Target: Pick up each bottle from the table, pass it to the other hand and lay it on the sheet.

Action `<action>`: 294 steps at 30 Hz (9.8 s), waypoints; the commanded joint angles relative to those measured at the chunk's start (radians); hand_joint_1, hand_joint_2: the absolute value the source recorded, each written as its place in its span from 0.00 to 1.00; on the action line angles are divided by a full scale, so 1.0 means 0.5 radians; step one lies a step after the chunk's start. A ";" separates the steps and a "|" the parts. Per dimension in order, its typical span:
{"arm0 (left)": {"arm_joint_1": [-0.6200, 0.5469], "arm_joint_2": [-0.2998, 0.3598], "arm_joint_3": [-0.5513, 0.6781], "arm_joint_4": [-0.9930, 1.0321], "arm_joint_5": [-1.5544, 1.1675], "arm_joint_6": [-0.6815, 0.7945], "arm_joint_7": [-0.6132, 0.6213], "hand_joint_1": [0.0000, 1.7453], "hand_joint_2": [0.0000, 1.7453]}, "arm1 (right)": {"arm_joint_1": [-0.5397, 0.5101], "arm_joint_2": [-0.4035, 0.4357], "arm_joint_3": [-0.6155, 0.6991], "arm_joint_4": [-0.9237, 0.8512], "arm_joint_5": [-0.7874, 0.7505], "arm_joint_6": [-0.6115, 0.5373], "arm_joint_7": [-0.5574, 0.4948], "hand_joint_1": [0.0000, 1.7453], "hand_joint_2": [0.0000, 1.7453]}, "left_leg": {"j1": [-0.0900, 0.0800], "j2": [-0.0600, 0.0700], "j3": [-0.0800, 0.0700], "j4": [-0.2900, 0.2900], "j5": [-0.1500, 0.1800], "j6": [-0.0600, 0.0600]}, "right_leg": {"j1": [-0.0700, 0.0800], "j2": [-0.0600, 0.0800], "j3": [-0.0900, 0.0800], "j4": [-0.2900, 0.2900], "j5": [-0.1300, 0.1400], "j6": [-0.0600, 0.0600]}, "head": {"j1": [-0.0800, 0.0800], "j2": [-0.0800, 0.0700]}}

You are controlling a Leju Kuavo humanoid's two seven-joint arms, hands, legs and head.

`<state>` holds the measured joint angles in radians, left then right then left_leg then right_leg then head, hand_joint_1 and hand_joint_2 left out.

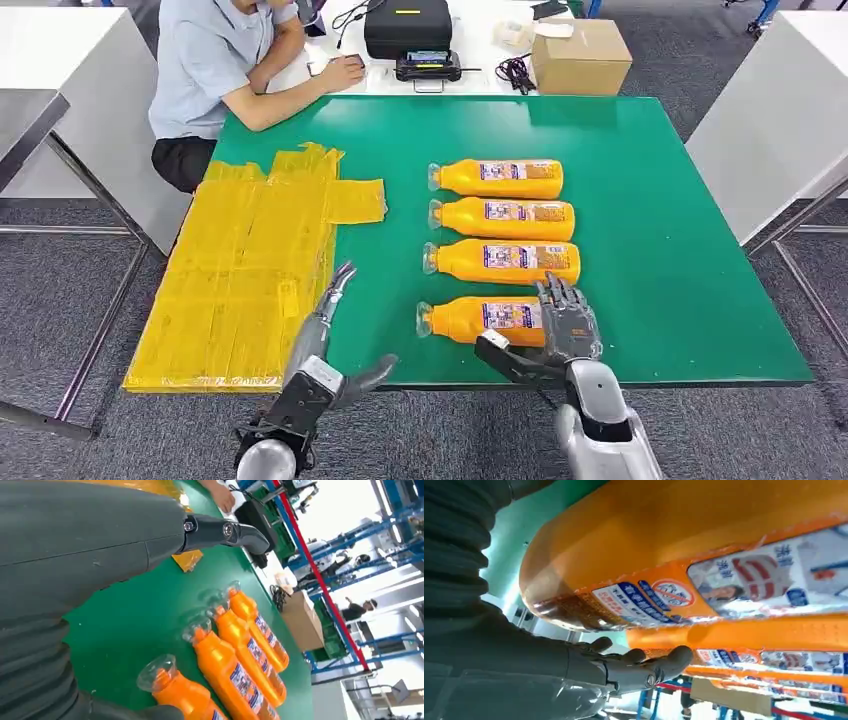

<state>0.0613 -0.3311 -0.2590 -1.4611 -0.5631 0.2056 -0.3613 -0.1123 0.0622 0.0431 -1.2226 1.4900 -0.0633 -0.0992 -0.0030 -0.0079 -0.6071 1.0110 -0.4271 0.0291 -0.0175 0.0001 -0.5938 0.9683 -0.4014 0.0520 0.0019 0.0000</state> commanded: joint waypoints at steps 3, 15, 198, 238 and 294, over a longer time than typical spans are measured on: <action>-0.023 -0.036 -0.098 0.053 -0.046 -0.027 0.041 0.00 1.00 | -0.007 -0.219 0.244 0.217 -0.059 0.226 0.094 1.00 1.00 | 0.003 -0.001 0.011 0.000 -0.002 -0.003 | 0.003 -0.004 0.013 -0.003 -0.002 -0.004 | 0.000 0.000; -0.026 -0.036 -0.101 0.077 -0.051 -0.045 0.040 0.00 1.00 | 0.098 -0.287 0.210 0.138 -0.224 0.267 0.069 1.00 1.00 | 0.002 -0.010 0.018 -0.002 -0.001 0.000 | 0.003 -0.011 0.021 -0.005 -0.003 -0.004 | 0.000 0.000; -0.114 0.122 0.306 -0.035 -0.560 0.985 -0.116 0.95 1.00 | 0.198 0.079 0.337 0.036 -1.453 -0.550 -0.741 0.00 1.00 | -0.003 0.002 0.002 -0.001 -0.006 0.007 | -0.004 0.001 0.005 -0.001 -0.006 0.003 | 0.001 0.000; -0.810 0.591 -0.047 1.564 -1.910 0.985 0.560 0.10 1.00 | 0.061 0.101 0.397 0.118 -1.643 -0.498 -0.974 0.00 1.00 | -0.003 0.000 0.003 -0.002 -0.003 0.007 | -0.004 0.000 0.005 -0.001 -0.005 0.002 | 0.002 0.000; -0.524 0.502 -0.373 0.671 -2.015 -0.038 1.020 0.00 1.00 | 0.291 0.186 0.094 -0.201 -1.415 -0.477 -0.899 0.00 1.00 | -0.003 0.000 0.044 -0.004 -0.016 -0.002 | -0.004 0.000 0.045 0.000 -0.017 -0.001 | 0.002 0.000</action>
<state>-0.2693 -0.1240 -0.3307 -1.0105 -1.5694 0.1968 0.1087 0.0220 0.1373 0.1480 -1.3016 0.7660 -0.2995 -0.5547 -0.0052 -0.0099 -0.5864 1.0097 -0.4341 0.0298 -0.0202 -0.0011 -0.5729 0.9688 -0.4092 0.0538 0.0027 0.0000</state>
